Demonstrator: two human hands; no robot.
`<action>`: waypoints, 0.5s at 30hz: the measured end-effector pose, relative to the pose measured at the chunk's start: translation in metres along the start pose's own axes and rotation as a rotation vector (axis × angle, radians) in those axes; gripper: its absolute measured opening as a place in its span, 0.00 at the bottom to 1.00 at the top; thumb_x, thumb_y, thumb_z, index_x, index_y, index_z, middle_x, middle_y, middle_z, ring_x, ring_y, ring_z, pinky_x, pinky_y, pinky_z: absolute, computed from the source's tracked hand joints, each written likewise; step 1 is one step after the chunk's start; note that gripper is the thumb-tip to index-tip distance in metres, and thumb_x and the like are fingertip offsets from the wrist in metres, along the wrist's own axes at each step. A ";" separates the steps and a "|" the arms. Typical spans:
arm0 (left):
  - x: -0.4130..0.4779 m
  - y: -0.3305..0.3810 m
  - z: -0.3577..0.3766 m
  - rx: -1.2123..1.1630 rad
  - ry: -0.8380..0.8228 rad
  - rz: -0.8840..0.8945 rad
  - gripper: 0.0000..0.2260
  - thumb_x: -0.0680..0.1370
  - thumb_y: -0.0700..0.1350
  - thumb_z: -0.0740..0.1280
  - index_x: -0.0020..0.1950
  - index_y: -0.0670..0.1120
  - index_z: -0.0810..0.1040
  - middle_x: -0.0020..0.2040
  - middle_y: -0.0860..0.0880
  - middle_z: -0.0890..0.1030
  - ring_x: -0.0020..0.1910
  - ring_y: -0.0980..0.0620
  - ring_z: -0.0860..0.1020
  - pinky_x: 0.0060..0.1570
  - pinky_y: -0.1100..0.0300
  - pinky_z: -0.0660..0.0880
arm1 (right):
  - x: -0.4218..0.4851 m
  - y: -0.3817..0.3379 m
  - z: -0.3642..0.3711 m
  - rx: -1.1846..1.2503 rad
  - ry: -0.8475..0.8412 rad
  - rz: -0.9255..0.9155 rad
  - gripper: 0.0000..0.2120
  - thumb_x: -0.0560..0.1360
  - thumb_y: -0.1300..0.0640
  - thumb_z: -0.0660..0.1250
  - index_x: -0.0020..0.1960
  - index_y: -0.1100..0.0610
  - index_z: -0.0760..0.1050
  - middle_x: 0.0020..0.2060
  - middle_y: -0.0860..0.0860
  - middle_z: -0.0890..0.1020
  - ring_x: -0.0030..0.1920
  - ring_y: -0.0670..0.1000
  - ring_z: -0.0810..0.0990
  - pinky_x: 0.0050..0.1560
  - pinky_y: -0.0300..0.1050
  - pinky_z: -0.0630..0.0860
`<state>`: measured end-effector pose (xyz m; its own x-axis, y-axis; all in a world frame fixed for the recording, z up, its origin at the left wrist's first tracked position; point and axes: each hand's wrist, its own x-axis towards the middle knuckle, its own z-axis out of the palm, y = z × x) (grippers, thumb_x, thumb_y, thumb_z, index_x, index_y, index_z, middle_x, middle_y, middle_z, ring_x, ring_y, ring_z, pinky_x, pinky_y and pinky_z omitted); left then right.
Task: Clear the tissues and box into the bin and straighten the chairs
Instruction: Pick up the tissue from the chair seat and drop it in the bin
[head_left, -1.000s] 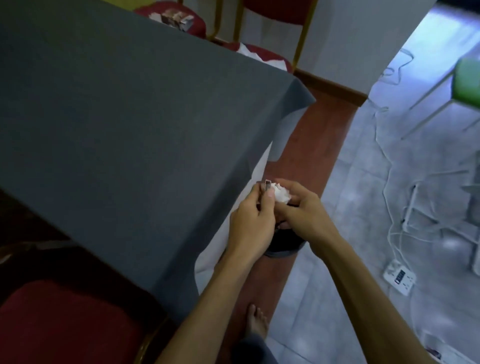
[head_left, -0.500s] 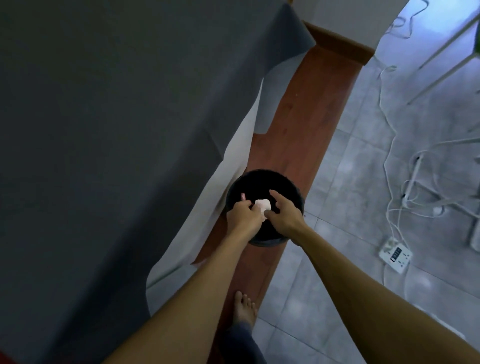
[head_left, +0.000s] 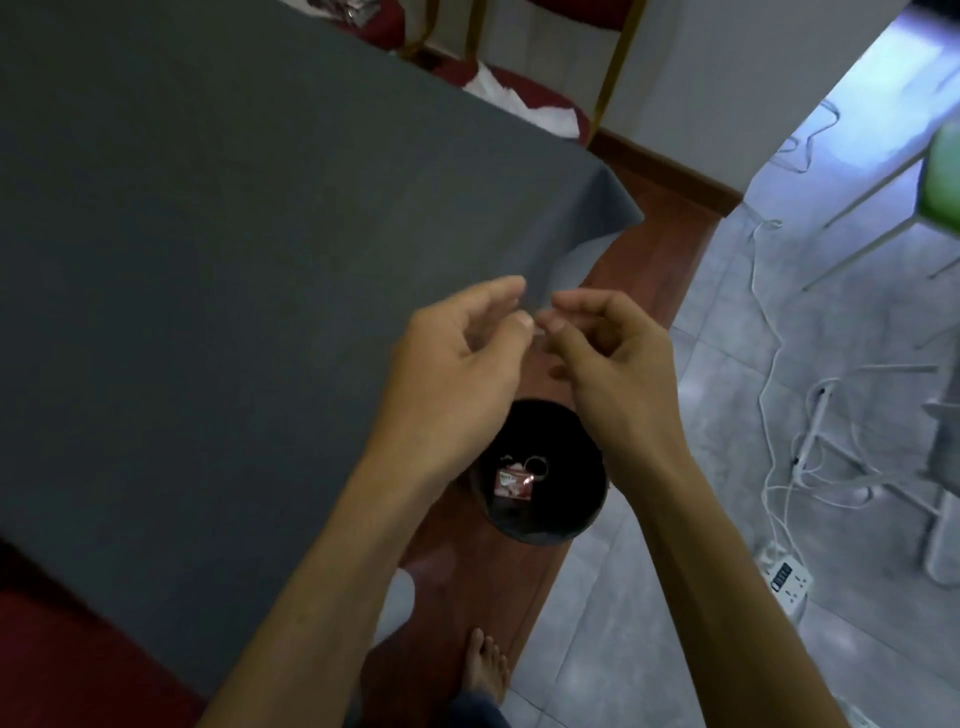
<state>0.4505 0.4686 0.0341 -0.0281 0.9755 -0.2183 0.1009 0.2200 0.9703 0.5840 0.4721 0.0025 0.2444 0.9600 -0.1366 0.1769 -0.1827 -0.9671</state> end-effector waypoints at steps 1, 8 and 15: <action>-0.004 0.014 -0.017 -0.021 0.033 0.024 0.15 0.80 0.41 0.67 0.67 0.48 0.80 0.61 0.53 0.83 0.58 0.65 0.80 0.62 0.62 0.77 | -0.004 -0.022 0.009 -0.002 -0.028 -0.042 0.06 0.79 0.59 0.71 0.55 0.53 0.81 0.45 0.51 0.86 0.46 0.51 0.86 0.48 0.50 0.84; -0.048 0.062 -0.162 -0.072 0.346 0.160 0.11 0.80 0.39 0.68 0.57 0.54 0.82 0.54 0.53 0.86 0.56 0.60 0.83 0.55 0.57 0.81 | -0.044 -0.124 0.108 -0.003 -0.361 -0.217 0.05 0.79 0.62 0.71 0.53 0.56 0.82 0.44 0.53 0.86 0.44 0.52 0.85 0.42 0.41 0.81; -0.101 0.018 -0.331 0.040 0.721 0.065 0.13 0.79 0.40 0.68 0.60 0.54 0.82 0.56 0.54 0.85 0.56 0.59 0.82 0.63 0.49 0.77 | -0.108 -0.156 0.287 -0.288 -0.860 -0.340 0.07 0.76 0.58 0.72 0.54 0.50 0.81 0.43 0.43 0.83 0.43 0.42 0.81 0.52 0.47 0.81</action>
<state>0.1265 0.3719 0.1080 -0.6686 0.7432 -0.0236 0.1605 0.1753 0.9713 0.2567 0.4575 0.1069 -0.6235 0.7777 -0.0803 0.3642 0.1980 -0.9100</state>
